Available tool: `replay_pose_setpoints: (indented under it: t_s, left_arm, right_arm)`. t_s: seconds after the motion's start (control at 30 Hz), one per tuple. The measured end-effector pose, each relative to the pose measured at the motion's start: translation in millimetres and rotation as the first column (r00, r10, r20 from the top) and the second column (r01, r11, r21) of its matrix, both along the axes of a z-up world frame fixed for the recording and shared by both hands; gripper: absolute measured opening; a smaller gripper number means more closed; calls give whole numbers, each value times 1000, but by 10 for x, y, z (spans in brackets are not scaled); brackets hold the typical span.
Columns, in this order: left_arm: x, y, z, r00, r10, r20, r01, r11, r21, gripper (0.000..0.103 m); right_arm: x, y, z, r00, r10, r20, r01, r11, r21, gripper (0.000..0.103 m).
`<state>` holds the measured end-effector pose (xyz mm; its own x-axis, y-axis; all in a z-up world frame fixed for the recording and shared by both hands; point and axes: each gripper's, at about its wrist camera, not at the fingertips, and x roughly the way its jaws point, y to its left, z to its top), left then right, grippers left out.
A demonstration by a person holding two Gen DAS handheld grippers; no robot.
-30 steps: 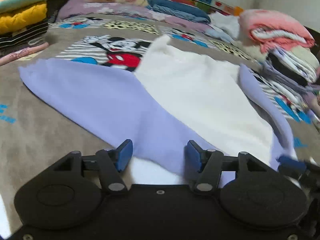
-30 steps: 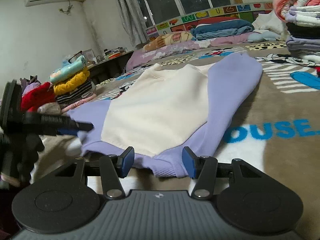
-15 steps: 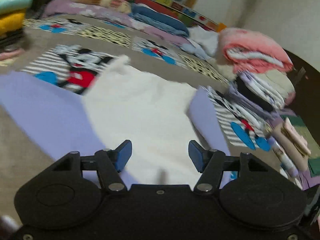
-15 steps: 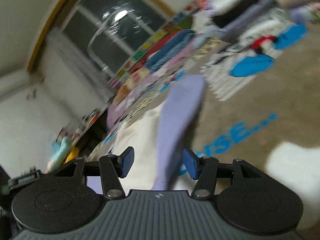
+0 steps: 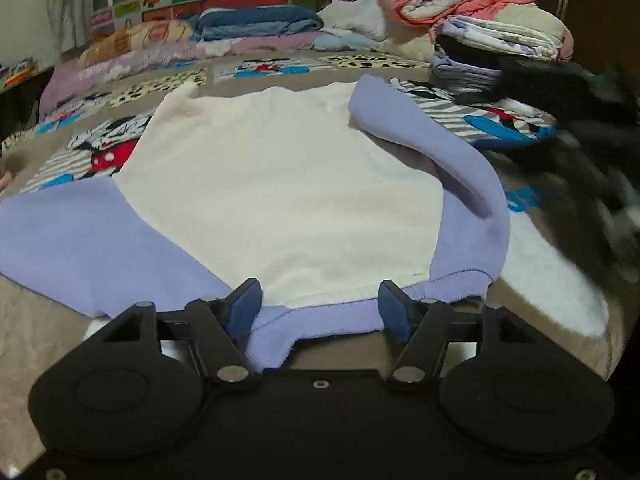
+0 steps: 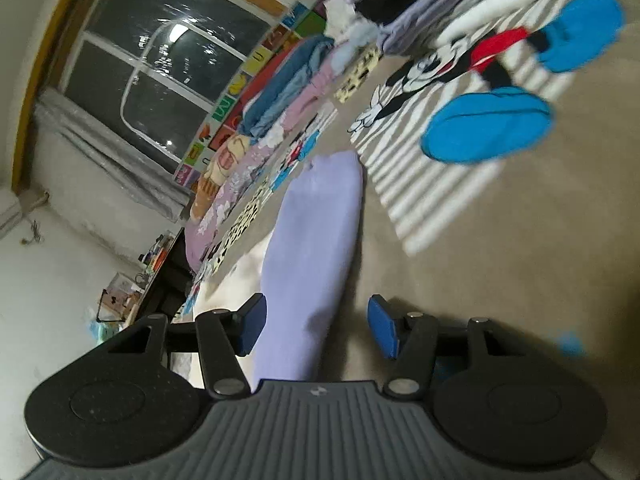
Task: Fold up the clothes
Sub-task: 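Reach the right gripper to the other lavender sleeve cuff and grasp it, then lift the sleeve with the right gripper and lay it across the cream body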
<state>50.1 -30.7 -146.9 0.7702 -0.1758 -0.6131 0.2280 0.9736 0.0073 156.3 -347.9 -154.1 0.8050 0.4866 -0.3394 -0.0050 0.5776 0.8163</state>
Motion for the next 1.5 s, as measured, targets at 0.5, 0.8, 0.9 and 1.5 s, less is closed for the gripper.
replay_pose_setpoints:
  t_s: [0.5, 0.8, 0.9, 1.5]
  left_arm:
    - [-36, 23, -26, 1000, -5, 22, 5, 1000, -17, 68]
    - [-40, -18, -52, 999, -14, 36, 14, 1000, 6, 74]
    - [-44, -15, -54, 999, -15, 38, 15, 1000, 7, 74]
    - [-98, -40, -76, 998, -19, 57, 16, 999, 49, 75]
  right_arm:
    - [1500, -33, -54, 997, 8, -74, -13, 997, -74, 56]
    - [1616, -21, 39, 999, 42, -15, -44, 994, -101, 7]
    - [1486, -53, 170, 999, -1, 52, 6, 995, -95, 6]
    - [216, -944, 323, 928, -348, 130, 361, 928, -95, 5]
